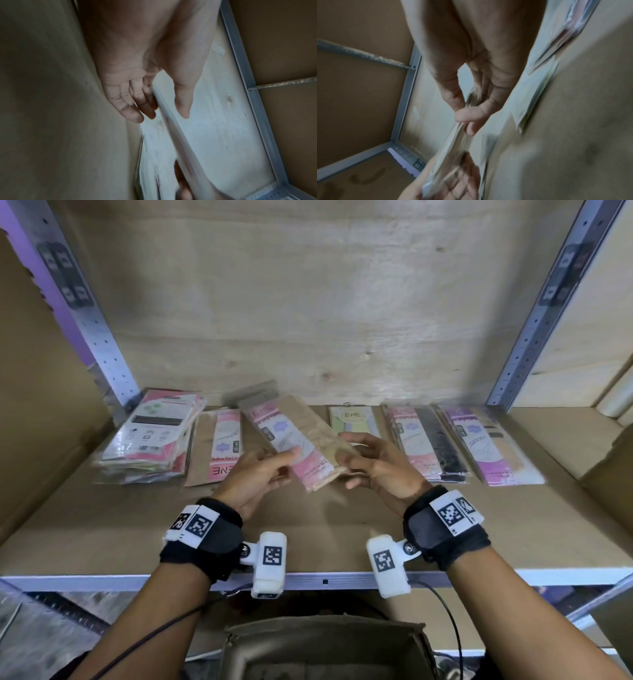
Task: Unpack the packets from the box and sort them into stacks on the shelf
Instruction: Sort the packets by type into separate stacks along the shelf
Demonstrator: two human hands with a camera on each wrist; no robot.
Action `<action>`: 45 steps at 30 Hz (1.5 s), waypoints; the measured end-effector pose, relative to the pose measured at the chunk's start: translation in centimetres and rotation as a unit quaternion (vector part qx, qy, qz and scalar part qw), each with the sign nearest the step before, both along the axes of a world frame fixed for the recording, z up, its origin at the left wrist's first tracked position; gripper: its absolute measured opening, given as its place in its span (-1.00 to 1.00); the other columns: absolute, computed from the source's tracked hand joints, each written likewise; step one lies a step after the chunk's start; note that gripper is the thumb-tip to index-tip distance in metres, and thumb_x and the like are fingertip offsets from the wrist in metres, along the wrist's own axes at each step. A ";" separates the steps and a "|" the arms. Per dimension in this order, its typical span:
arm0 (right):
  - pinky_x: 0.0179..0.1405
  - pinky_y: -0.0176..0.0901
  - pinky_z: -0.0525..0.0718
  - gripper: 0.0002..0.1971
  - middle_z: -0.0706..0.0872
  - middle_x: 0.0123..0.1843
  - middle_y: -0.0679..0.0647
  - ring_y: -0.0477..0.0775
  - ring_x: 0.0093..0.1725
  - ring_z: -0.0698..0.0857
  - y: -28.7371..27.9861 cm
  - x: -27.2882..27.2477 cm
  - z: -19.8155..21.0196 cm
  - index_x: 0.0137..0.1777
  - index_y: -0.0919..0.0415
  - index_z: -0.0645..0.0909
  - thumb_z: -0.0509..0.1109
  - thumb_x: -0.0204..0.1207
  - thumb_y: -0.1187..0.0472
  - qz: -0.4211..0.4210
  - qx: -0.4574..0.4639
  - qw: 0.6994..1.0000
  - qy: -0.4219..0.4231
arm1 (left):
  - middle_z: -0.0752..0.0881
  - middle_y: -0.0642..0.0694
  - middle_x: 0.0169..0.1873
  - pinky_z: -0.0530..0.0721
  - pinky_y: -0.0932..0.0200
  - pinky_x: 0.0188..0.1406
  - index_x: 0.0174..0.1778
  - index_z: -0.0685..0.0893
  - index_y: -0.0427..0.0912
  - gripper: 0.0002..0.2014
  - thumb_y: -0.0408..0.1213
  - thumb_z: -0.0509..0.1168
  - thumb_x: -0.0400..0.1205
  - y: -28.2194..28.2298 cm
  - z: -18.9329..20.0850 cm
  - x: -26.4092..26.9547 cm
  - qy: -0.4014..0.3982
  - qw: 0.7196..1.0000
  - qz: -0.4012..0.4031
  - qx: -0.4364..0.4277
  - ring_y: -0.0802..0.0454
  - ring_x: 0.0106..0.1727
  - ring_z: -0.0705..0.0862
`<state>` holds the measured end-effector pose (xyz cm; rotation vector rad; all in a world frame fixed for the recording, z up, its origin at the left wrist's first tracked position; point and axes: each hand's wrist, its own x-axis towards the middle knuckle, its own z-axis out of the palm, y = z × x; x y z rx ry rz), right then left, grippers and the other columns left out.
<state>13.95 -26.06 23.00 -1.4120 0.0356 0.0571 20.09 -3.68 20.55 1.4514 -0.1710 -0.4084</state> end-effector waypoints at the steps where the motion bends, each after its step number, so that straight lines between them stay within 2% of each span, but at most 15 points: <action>1: -0.45 -0.28 0.72 -0.62 0.72 0.09 0.29 0.07 -0.19 0.72 -0.5 -0.1 0.1 0.36 0.25 0.59 0.39 0.56 0.48 0.010 -0.009 1.000 -0.003 | 0.85 -0.08 0.12 0.70 0.19 0.03 0.27 0.70 -0.15 -0.59 -0.06 0.51 0.55 0.2 0.2 0.2 -0.002 1.000 0.018 -0.005 0.01 0.17 0.82; 5: -0.53 -0.26 0.54 -0.62 0.67 -0.10 0.31 0.06 -0.32 0.56 -2.3 -0.4 0.0 0.30 0.21 0.69 0.28 0.54 0.46 0.008 -0.043 0.999 -0.015 | 0.88 -0.08 -0.05 0.71 0.24 -0.12 0.16 0.76 -0.10 -0.75 -0.10 0.45 0.61 1.9 1.2 1.3 0.005 0.986 0.156 -0.054 0.08 -0.06 0.85; 9: -0.55 -0.25 0.44 -0.56 0.60 -0.15 0.29 0.04 -0.33 0.52 -3.5 -0.8 0.1 0.23 0.10 0.75 0.31 0.35 0.29 -0.016 -0.069 0.997 -0.008 | 0.88 -0.14 -0.17 0.69 0.10 -0.15 -0.11 0.83 -0.02 -0.79 0.05 0.50 0.54 3.2 1.4 1.9 -0.017 0.978 0.208 0.025 0.11 -0.38 0.67; 11: -0.50 -0.20 0.42 -0.57 0.57 -0.17 0.29 0.09 -0.33 0.51 -4.0 -0.9 0.2 0.18 0.06 0.78 0.29 0.34 0.27 -0.024 -0.079 0.997 -0.005 | 0.88 -0.10 -0.23 0.73 -0.03 -0.06 -0.17 0.84 -0.01 -0.76 0.08 0.46 0.57 3.5 1.6 1.9 -0.031 0.975 0.212 0.055 0.06 -0.34 0.72; 14: -0.29 -0.10 0.55 -0.62 0.68 -0.08 0.29 0.17 -0.17 0.62 -4.4 -1.0 0.4 0.13 -0.02 0.79 0.32 0.35 0.22 -0.035 -0.086 0.996 0.007 | 0.88 -0.06 -0.26 0.68 0.03 -0.14 -0.15 0.80 -0.09 -0.76 -0.01 0.37 0.66 3.1 1.6 2.0 -0.056 0.972 0.210 0.084 -0.03 -0.22 0.73; 17: -0.16 -0.12 0.68 -0.72 0.78 -0.03 0.19 0.07 -0.13 0.73 -4.8 -0.8 0.0 0.18 0.03 0.75 0.45 0.48 0.23 -0.041 -0.076 0.996 0.017 | 0.85 0.03 -0.41 0.70 -0.03 0.00 -0.28 0.68 -0.04 -0.78 -0.08 0.28 0.65 2.8 1.3 2.1 -0.057 0.965 0.234 0.100 -0.06 -0.18 0.77; 20: -0.25 -0.19 0.71 -0.71 0.82 -0.07 0.11 0.02 -0.17 0.79 -5.2 -0.7 -0.3 0.22 0.13 0.72 0.52 0.50 0.30 -0.052 -0.044 0.997 0.028 | 0.85 0.01 -0.38 0.71 -0.13 0.14 -0.29 0.56 -0.04 -0.77 -0.02 0.22 0.63 2.8 1.1 2.3 -0.054 0.965 0.230 0.113 -0.16 -0.06 0.82; 23: -0.12 -0.09 0.70 -0.63 0.83 0.00 0.18 0.10 -0.09 0.80 -5.5 -0.9 -0.1 0.28 0.16 0.67 0.57 0.47 0.28 -0.059 -0.028 0.998 0.026 | 0.88 -0.06 -0.24 0.71 -0.13 0.13 -0.18 0.61 -0.06 -0.62 0.20 0.20 0.66 3.1 1.1 2.2 -0.055 0.968 0.214 0.122 -0.12 -0.02 0.84; 25: -0.06 -0.03 0.64 -0.59 0.80 0.05 0.25 0.14 -0.07 0.76 -5.7 -1.0 0.0 0.31 0.15 0.65 0.57 0.46 0.29 -0.062 -0.025 0.998 0.016 | 0.88 -0.08 -0.21 0.72 -0.08 0.05 -0.12 0.65 -0.11 -0.51 0.29 0.20 0.65 3.2 1.0 2.2 -0.064 0.969 0.200 0.129 -0.06 -0.09 0.85; 29: -0.21 -0.17 0.62 -0.57 0.82 0.05 0.23 0.11 -0.08 0.77 -6.2 -1.2 0.3 0.31 0.10 0.64 0.58 0.45 0.28 -0.064 -0.031 0.997 0.006 | 0.85 -0.10 -0.36 0.67 0.10 -0.24 -0.19 0.77 -0.02 -0.60 0.15 0.21 0.72 3.1 1.2 1.7 -0.047 0.981 0.170 0.076 0.05 -0.43 0.80; 32: -0.24 -0.16 0.55 -0.62 0.82 0.06 0.23 0.12 -0.07 0.72 -6.3 -1.2 0.1 0.29 0.15 0.67 0.56 0.48 0.30 -0.059 -0.037 0.998 0.006 | 0.60 -0.04 -0.67 0.35 0.35 -0.74 -0.43 0.77 -0.05 -0.51 0.08 0.20 0.74 2.8 1.4 1.3 -0.006 0.992 0.119 -0.050 0.15 -0.77 0.35; 35: -0.25 -0.15 0.52 -0.65 0.80 0.05 0.26 0.14 -0.08 0.68 -6.3 -1.4 0.1 0.31 0.24 0.66 0.50 0.52 0.33 -0.055 -0.033 0.998 0.007 | 0.39 0.01 -0.78 0.30 0.40 -0.79 -0.48 0.64 -0.09 -0.51 0.10 0.22 0.72 2.6 1.8 1.2 0.046 0.990 0.107 -0.082 0.18 -0.79 0.24; 39: -0.30 -0.19 0.50 -0.69 0.76 -0.03 0.29 0.13 -0.17 0.65 -6.9 -2.1 0.4 0.29 0.39 0.65 0.44 0.56 0.39 -0.070 0.009 0.997 0.008 | 0.58 0.03 -0.58 0.36 0.38 -0.75 -0.13 0.68 -0.11 -0.63 0.14 0.24 0.68 1.7 2.0 1.2 0.081 0.974 0.106 -0.184 0.19 -0.71 0.36; 43: -0.19 -0.07 0.53 -0.62 0.69 0.00 0.39 0.21 -0.13 0.63 -7.8 -2.9 0.6 0.35 0.50 0.56 0.43 0.55 0.41 -0.103 0.070 0.992 0.012 | 0.75 -0.10 -0.24 0.60 0.28 -0.38 0.17 0.75 -0.19 -0.33 0.36 0.09 0.64 -0.2 1.8 0.8 0.098 0.966 0.053 -0.233 0.09 -0.39 0.63; 45: -0.29 -0.14 0.61 -0.66 0.72 -0.13 0.33 0.13 -0.28 0.67 -8.1 -3.1 0.7 0.30 0.45 0.57 0.45 0.54 0.41 -0.113 0.084 0.990 0.012 | 0.81 -0.20 -0.06 0.75 0.21 -0.30 0.24 0.77 -0.25 -0.21 0.43 0.09 0.59 -1.3 1.4 0.6 0.105 0.969 0.004 -0.223 0.01 -0.23 0.75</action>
